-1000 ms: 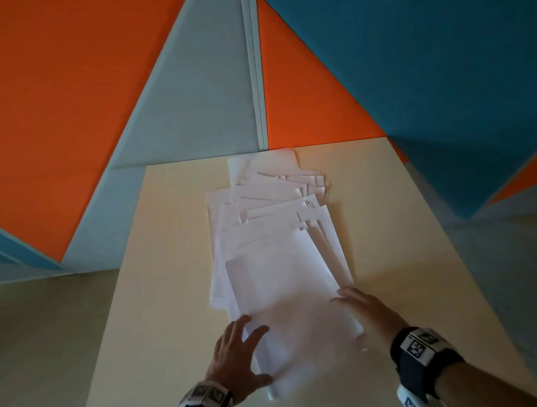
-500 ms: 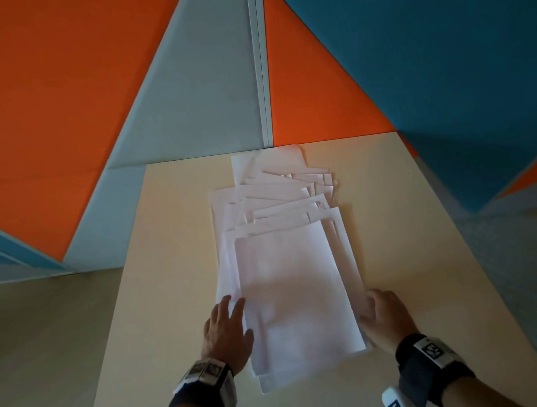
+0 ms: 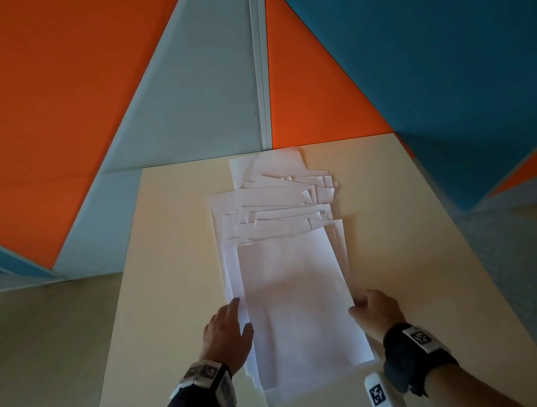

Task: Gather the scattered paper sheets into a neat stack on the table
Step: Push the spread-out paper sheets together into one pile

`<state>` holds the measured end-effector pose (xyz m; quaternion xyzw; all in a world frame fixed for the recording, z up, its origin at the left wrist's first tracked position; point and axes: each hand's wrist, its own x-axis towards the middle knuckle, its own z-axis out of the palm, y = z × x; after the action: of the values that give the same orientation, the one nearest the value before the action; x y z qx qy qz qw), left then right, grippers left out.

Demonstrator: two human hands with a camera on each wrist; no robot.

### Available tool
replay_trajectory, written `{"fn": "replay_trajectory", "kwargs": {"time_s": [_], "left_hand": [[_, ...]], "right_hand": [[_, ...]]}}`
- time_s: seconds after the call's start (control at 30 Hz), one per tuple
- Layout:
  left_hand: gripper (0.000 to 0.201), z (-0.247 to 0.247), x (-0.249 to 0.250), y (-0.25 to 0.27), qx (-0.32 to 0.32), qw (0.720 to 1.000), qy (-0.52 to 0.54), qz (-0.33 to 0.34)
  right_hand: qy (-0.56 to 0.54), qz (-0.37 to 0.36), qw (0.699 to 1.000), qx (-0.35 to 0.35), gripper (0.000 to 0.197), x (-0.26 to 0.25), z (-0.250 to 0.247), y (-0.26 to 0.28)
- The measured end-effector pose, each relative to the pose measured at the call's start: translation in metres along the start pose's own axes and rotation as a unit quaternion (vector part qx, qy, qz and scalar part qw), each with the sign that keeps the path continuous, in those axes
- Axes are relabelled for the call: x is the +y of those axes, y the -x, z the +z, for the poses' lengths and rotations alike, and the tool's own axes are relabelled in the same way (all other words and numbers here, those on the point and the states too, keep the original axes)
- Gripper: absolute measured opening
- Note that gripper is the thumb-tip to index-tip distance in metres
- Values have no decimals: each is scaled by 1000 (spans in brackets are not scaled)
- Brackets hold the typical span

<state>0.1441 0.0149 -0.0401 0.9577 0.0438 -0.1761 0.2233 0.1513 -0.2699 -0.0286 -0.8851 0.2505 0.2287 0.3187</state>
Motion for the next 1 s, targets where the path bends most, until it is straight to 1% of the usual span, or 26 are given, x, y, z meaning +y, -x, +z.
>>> {"fn": "replay_trajectory", "kwargs": {"time_s": [0.1,0.13,0.2,0.27,0.3,0.33,0.4,0.43,0.53,0.6,0.67,0.73,0.77,0.9,0.97,1.0], "left_hand": [[71,1,-4,5,-18,1000,-6,-6],[74,3,-3,8,-26,999,-19,-1],[73,8,3,14,-39,999,-27,3],[70,11,8,19,-39,999,-12,1],[69,11,10,21,-34,999,-2,1],[68,9,9,21,-28,1000,9,-1],[68,3,6,18,-20,999,28,-7],[68,-1,4,15,-17,999,32,-11],[72,-13,-1,-3,-19,999,27,-21],[74,-23,-3,-19,-29,999,24,-23],[77,-33,-2,-34,-39,999,26,-22],[80,-40,1,-48,-56,998,19,-11],[82,-41,3,-53,-67,998,13,-2],[83,-37,11,-69,-104,994,19,43],[80,-37,11,-74,-102,992,39,60],[78,-38,10,-77,-96,992,47,66]], "right_hand": [[-20,-4,1000,18,25,4,3,5],[-25,-13,999,17,22,3,5,9],[-19,-33,999,10,6,1,11,15],[-19,-43,999,5,24,0,18,18],[-18,-42,999,4,27,1,20,19],[-13,-43,999,1,26,1,19,19],[-7,-36,999,-2,14,-1,13,16],[-13,-32,999,-2,12,-2,7,13],[-36,-14,999,0,33,-12,-12,0],[-38,-1,999,-2,36,-22,-24,-14],[-38,13,999,2,31,-32,-32,-31],[-46,12,999,1,17,-42,-36,-45],[-48,11,999,0,15,-47,-36,-52],[-27,15,1000,-5,19,-63,-27,-65],[-18,16,1000,1,18,-67,-21,-65],[-17,21,1000,5,15,-67,-19,-65]]}}
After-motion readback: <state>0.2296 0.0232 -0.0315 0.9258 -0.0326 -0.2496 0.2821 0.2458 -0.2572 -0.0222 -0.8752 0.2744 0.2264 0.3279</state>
